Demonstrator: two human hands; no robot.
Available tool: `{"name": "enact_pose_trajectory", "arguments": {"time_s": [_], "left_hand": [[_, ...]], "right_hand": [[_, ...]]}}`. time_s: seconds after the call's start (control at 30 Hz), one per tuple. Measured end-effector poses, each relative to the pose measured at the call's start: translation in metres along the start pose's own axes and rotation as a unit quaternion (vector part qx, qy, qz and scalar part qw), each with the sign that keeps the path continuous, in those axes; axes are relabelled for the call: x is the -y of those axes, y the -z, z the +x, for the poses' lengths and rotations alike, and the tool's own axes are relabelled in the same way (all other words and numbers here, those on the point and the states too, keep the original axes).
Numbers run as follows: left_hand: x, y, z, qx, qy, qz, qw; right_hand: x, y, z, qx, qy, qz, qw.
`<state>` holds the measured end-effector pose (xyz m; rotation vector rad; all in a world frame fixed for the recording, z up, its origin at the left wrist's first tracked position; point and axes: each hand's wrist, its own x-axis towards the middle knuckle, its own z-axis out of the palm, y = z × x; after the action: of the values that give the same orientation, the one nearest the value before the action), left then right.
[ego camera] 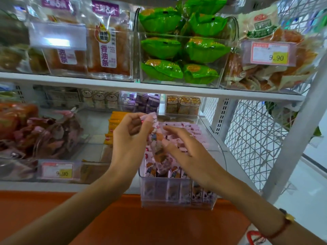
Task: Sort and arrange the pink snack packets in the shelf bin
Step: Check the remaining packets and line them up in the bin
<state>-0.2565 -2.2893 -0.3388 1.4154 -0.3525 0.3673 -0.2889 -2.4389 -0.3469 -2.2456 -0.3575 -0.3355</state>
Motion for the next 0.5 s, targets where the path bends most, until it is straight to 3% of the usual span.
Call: {"name": "enact_pose_trajectory", "arguments": {"time_s": [0.13,0.2,0.27,0.4,0.5], "left_hand": [[0.002,0.001,-0.01,0.042,0.013,-0.027,0.999],[0.005,0.0,-0.014,0.067,-0.014,0.026,0.997],[0.008,-0.002,-0.019,0.102,-0.018,0.076,0.992],[0.011,-0.004,-0.024,0.131,-0.081,0.194,0.969],[0.01,-0.001,-0.022,0.127,-0.111,0.208,0.963]], "right_hand": [[0.006,-0.003,-0.001,-0.029,-0.042,0.111,0.992],[0.004,-0.002,0.003,-0.036,-0.141,0.26,0.955],[0.001,0.0,0.004,-0.034,-0.179,0.356,0.917],[0.0,-0.001,0.003,-0.044,-0.175,0.397,0.9],[0.0,0.0,0.004,-0.064,-0.173,0.407,0.895]]}}
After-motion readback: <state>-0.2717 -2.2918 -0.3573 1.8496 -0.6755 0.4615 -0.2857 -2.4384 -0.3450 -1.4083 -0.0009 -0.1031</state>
